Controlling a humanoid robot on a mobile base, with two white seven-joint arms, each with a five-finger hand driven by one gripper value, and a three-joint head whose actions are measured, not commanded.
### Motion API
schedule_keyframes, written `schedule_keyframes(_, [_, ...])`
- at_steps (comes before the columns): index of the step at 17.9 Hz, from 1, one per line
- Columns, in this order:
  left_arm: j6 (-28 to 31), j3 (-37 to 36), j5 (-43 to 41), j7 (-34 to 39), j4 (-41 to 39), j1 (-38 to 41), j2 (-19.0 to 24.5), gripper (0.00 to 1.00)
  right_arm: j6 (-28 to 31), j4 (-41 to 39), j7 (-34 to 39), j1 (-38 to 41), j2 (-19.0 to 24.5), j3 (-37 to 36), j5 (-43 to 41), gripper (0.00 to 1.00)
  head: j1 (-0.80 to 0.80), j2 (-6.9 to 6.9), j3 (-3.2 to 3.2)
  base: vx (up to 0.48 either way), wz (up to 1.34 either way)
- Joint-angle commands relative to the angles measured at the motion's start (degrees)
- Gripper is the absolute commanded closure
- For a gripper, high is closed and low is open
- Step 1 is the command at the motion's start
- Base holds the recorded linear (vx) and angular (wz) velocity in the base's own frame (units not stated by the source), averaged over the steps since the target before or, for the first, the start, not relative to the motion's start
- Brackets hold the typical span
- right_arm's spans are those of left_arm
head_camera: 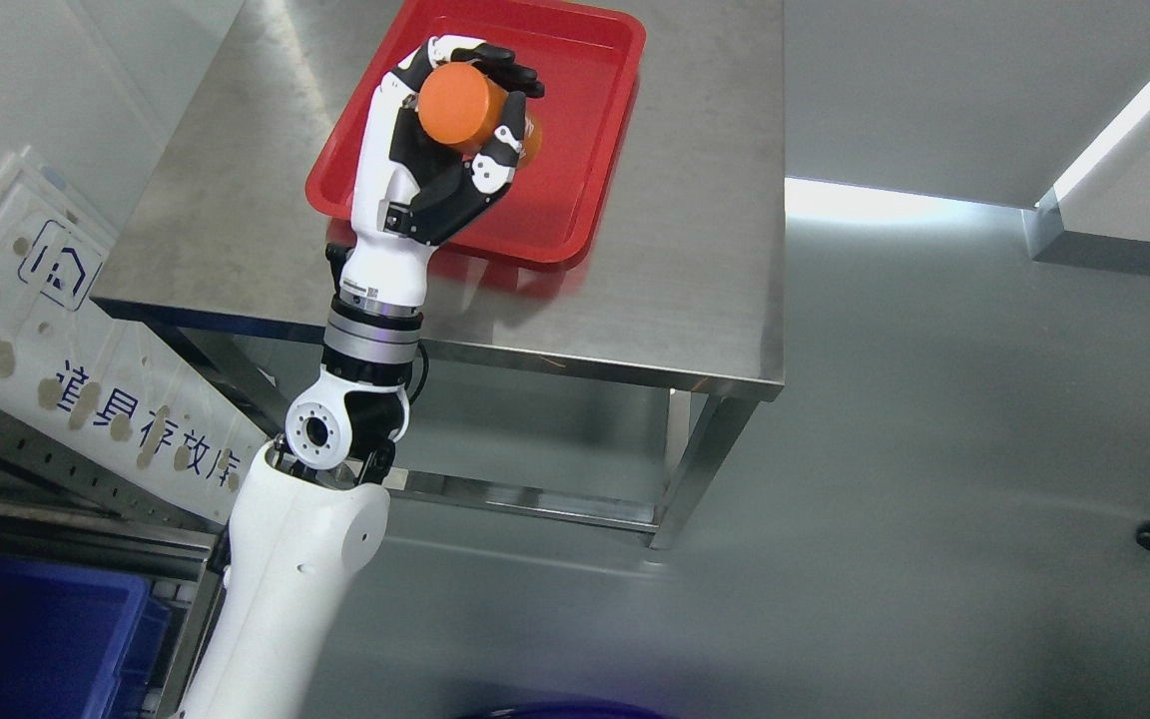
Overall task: Grab orange capacitor from left shelf to right desk
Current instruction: 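Lower the capacitor into the red tray and open the left hand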
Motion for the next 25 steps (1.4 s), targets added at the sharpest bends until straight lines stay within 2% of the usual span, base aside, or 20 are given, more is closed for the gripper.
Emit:
schedule_keyframes(1, [4.17, -0.77, -3.52, -0.79, 7.96, -8.57, 1.00, 0.95, -0.04, -1.93, 0.02, 0.80, -1.00, -0.62, 0.00, 0.00, 0.00, 0.00, 0.00, 0.159, 0.00])
schedule_keyframes(3, [7.06, -2.87, -6.16, -0.71, 10.77, -9.90, 1.00, 0.95, -0.05, -1.93, 0.02, 0.80, -1.00, -0.62, 0.00, 0.00, 0.00, 0.00, 0.00, 0.115, 0.00])
schedule_keyframes(6, [15.30, -3.14, -10.64, -1.06, 14.99, -10.52, 1.00, 0.95, -0.05, -1.93, 0.02, 0.80, -1.00, -0.62, 0.00, 0.00, 0.00, 0.00, 0.00, 0.028, -0.02])
schedule_keyframes(8, [18.49, -3.23, -12.41, -2.46, 18.41, -11.92, 1.00, 0.94, -0.05, -1.93, 0.02, 0.80, -1.00, -0.62, 0.00, 0.00, 0.00, 0.00, 0.00, 0.000, 0.00])
schedule_keyframes(10, [18.59, -2.97, -14.95, -2.99, 22.37, -13.15, 1.00, 0.94, -0.05, -1.93, 0.02, 0.80, -1.00, -0.62, 0.00, 0.00, 0.00, 0.00, 0.00, 0.000, 0.00])
schedule_keyframes(14, [18.59, -3.06, -16.37, -2.99, 25.28, -13.33, 1.00, 0.94, -0.05, -1.93, 0.02, 0.80, -1.00, -0.62, 0.00, 0.00, 0.00, 0.00, 0.00, 0.000, 0.00])
schedule_keyframes(20, [18.94, -1.83, -16.28, -2.91, 26.52, -15.26, 1.00, 0.91, -0.05, -1.93, 0.02, 0.80, -1.00, -0.62, 0.00, 0.00, 0.00, 0.00, 0.00, 0.000, 0.00])
schedule_keyframes(21, [18.94, -1.65, -16.28, -2.73, 26.52, -15.96, 1.00, 0.82, -0.05, -1.93, 0.02, 0.80, -1.00, -0.62, 0.00, 0.00, 0.00, 0.00, 0.00, 0.000, 0.00])
schedule_keyframes(22, [18.94, -1.56, -16.19, -2.55, 26.52, -16.84, 1.00, 0.56, -0.05, -1.93, 0.02, 0.80, -1.00, -0.62, 0.00, 0.00, 0.00, 0.00, 0.00, 0.000, 0.00])
schedule_keyframes(23, [19.38, -1.21, -16.19, -2.64, 26.52, -17.98, 1.00, 0.22, -0.05, -1.93, 0.02, 0.80, -1.00, -0.62, 0.00, 0.00, 0.00, 0.00, 0.00, 0.000, 0.00])
schedule_keyframes(25, [19.91, 1.23, -16.19, -2.64, 26.43, -18.60, 1.00, 0.16, -0.05, -1.93, 0.02, 0.80, -1.00, -0.62, 0.00, 0.00, 0.00, 0.00, 0.00, 0.000, 0.00])
